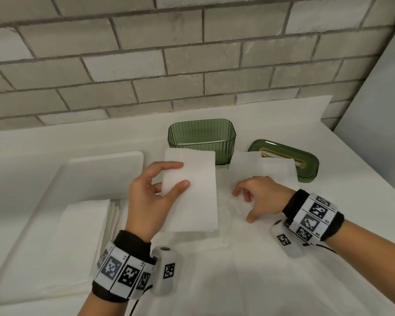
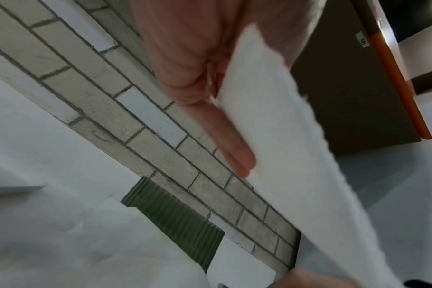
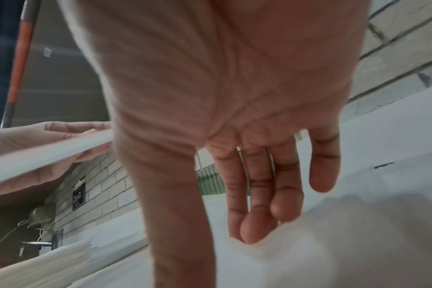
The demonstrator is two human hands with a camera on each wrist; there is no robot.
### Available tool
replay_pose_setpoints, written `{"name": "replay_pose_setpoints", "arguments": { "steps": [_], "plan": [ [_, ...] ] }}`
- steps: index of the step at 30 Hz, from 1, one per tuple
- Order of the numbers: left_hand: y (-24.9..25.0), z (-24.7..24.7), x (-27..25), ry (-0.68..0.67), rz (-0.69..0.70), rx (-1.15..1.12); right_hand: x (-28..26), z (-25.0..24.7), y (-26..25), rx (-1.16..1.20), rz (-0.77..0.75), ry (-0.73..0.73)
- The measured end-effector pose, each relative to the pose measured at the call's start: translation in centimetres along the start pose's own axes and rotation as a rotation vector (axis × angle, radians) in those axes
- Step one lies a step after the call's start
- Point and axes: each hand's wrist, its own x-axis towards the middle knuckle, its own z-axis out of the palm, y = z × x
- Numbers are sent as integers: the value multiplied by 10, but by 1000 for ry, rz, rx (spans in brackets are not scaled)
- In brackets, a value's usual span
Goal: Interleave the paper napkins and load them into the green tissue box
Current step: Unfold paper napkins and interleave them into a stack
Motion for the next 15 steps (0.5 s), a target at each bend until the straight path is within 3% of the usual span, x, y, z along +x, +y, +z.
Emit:
{"name": "replay_pose_setpoints", "arguments": {
  "steps": [6, 12, 15],
  "plan": [
    [-16, -1, -4, 61, 51, 29, -2, -2, 5, 81, -51, 43],
    [-30, -4, -3, 35, 5, 26, -10, -32, 0, 240, -130, 45],
    [-31, -3, -4, 14, 25, 58, -6, -37, -5, 139, -153, 9]
  ]
}}
